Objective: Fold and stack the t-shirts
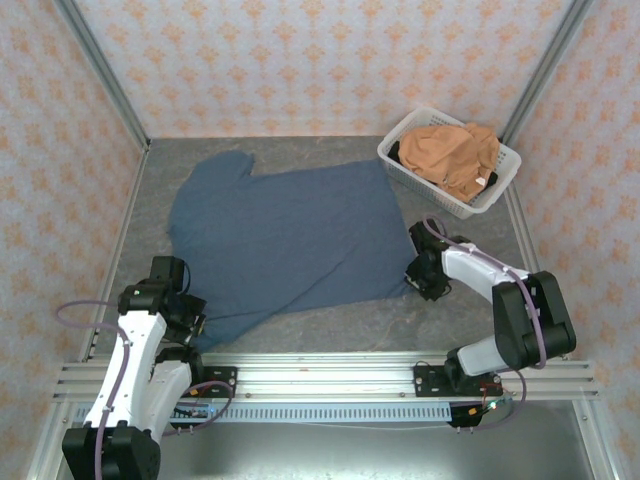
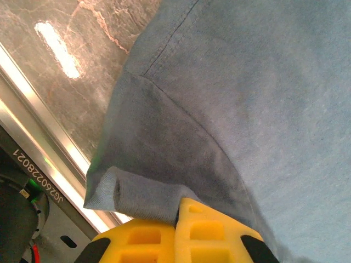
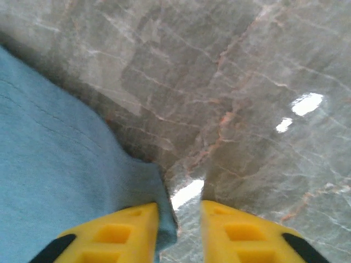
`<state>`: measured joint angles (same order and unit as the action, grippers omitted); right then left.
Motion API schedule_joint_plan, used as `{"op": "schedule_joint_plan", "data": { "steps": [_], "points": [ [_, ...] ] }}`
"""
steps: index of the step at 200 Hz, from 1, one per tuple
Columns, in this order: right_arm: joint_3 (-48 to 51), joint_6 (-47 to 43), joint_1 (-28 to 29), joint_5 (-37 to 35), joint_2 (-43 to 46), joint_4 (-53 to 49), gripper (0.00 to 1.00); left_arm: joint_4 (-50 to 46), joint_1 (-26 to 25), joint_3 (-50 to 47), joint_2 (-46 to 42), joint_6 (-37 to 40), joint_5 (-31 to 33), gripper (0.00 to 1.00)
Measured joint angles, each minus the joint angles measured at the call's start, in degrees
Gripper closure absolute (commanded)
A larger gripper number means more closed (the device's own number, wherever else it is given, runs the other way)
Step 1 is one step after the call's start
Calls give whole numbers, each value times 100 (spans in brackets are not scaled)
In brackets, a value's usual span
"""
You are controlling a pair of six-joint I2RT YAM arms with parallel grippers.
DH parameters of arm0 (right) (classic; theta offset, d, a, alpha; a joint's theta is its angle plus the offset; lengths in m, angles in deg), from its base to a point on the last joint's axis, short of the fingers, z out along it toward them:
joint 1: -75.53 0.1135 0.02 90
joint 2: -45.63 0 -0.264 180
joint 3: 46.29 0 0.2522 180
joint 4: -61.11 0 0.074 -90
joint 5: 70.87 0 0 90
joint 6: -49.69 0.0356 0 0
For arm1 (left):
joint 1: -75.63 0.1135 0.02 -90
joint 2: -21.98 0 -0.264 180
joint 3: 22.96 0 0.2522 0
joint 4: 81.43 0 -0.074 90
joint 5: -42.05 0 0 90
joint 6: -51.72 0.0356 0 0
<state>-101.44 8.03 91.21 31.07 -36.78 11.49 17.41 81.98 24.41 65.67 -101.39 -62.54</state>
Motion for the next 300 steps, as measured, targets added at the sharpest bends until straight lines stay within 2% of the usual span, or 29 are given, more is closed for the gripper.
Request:
{"op": "schedule_joint_plan", "data": {
  "steps": [33, 79, 136, 215, 245, 267, 300],
  "points": [
    [-85, 46, 0, 35, -105, 125, 100, 13, 0, 0, 0, 15, 4, 100],
    [-105, 101, 0, -15, -7, 249, 100, 0, 0, 114, 0, 22, 94, 100],
    [-105, 52, 0, -122, 1029, -400, 100, -57, 0, 225, -7, 63, 221, 100],
    [55, 50, 0, 11, 1220, -898, 100, -205, 0, 251, -57, 175, 271, 100],
    [-42, 33, 0, 33, 1239, -988, 100, -278, 0, 592, -111, 323, 308, 100],
    [-382, 9, 0, 50, 1091, -1071, 100, -153, 0, 1097, 111, 498, 313, 100],
    [-1003, 9, 0, 55, 675, -1088, 100, 334, -26, 1919, 1123, 929, 356, 100]
  ]
}}
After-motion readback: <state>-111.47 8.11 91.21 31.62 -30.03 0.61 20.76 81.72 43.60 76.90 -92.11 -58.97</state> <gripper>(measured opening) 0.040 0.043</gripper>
